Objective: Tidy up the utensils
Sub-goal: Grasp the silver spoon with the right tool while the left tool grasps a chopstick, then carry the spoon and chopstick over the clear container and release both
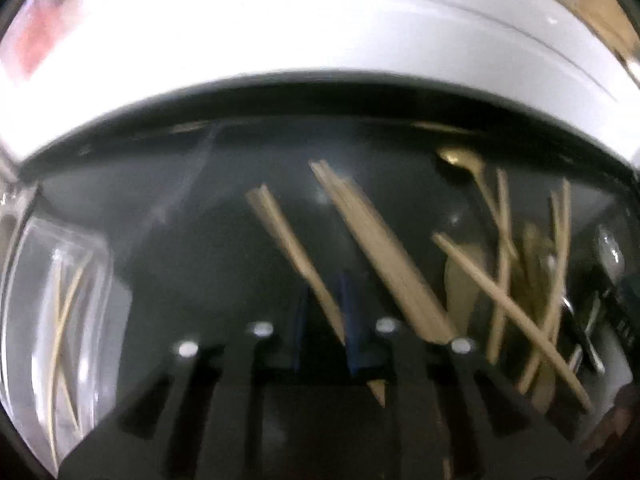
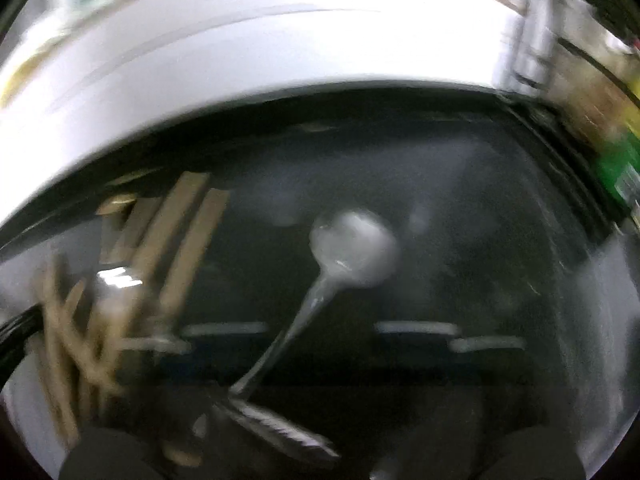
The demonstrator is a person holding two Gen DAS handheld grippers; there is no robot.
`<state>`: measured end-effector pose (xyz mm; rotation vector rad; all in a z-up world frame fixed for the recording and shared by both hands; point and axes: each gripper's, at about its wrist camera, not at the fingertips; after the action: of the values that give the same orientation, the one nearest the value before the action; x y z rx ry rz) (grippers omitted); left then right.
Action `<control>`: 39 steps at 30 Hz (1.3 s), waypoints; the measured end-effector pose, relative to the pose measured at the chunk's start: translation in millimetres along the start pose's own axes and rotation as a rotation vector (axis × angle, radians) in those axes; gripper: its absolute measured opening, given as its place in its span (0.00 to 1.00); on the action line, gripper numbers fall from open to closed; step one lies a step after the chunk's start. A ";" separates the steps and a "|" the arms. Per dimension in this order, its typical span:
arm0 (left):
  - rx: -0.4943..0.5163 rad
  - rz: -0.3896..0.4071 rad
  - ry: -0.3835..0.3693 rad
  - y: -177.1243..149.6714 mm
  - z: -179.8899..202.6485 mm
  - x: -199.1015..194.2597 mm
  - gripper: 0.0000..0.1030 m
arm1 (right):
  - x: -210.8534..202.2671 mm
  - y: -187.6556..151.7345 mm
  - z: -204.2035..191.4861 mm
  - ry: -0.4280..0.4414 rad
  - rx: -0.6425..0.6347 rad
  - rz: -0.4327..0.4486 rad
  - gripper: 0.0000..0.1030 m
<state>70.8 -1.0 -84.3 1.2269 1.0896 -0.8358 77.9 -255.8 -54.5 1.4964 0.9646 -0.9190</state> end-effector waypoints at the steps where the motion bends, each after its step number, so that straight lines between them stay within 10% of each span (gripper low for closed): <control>1: 0.013 -0.002 -0.021 0.5 1.9 -0.2 0.13 | -1.3 -0.2 2.4 0.055 0.010 -0.014 0.05; 11: 0.092 0.036 -0.089 -4.0 0.5 -26.0 0.05 | -31.1 -6.2 31.1 0.192 0.036 -0.028 0.04; 25: 0.126 0.200 -0.104 -0.4 -41.4 -128.9 0.05 | -155.2 -3.1 -5.9 0.363 -0.014 0.180 0.04; 39: 0.029 0.106 -0.021 -39.5 -177.8 -142.6 0.05 | -138.1 -60.0 -179.9 0.642 -0.205 -0.115 0.04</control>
<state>-41.6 157.9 40.8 1.2868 0.9896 -0.7838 -20.3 -85.0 72.9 1.5962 1.5683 -0.3899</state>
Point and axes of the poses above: each gripper's, at about its wrist camera, not at the fingertips, and x roughly the way its jaws point, z to its right, y to its top, and after that the axes turned 12 degrees about -z, right-handed
